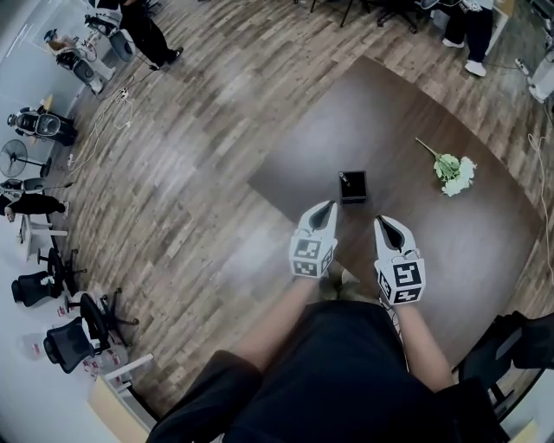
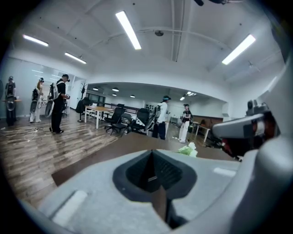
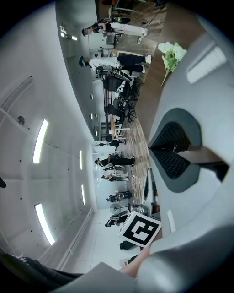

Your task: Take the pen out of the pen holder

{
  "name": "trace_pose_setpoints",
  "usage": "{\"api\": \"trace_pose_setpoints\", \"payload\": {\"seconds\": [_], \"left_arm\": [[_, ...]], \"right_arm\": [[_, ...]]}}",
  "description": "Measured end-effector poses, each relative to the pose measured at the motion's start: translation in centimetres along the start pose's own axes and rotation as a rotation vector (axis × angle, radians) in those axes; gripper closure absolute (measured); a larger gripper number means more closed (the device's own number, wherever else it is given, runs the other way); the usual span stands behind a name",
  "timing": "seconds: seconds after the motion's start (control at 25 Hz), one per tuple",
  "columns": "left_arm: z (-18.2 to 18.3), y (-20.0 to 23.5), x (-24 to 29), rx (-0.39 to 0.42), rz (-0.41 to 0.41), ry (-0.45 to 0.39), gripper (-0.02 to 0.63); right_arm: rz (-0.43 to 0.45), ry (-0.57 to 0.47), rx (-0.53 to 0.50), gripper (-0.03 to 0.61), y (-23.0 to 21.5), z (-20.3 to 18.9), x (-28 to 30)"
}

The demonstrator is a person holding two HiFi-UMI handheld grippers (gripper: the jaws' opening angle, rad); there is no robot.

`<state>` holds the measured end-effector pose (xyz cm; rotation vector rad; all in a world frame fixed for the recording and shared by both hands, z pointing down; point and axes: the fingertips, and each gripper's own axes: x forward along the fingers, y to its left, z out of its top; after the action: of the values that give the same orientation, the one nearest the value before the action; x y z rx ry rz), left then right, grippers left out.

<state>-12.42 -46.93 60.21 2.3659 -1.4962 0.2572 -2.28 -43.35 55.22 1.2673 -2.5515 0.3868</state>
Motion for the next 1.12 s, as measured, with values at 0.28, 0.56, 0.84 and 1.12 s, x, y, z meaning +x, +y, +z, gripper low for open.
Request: {"api": "trace_pose_setpoints", "payload": {"seconds": [0.28,0.56,0.84,1.12], "left_arm": [[-1.7,2.1,3.8,-0.037,-0.026,0.036,0.550],[-3.9,4.3,8.8,-0.063,-0.027,0.099,0.471],[-5.9,5.3,13.3,-0.059,-0.048,0.161,0.446],[-6.8,5.4,16.1,-0.018,-0.091,0.208,0.456]], "right_arm": [[-0.035,0.014,0.016,0.575,-1.3,-0.7,2.4],[-0.090,0.039,0.054,0.575,-3.3,-2.2,3.5],[-0.113,0.071,0.079,0.575,-4.2,-3.7,4.0],[-0.121,0.087,0.076,0.575,-5.2,-4.4,4.1]]}}
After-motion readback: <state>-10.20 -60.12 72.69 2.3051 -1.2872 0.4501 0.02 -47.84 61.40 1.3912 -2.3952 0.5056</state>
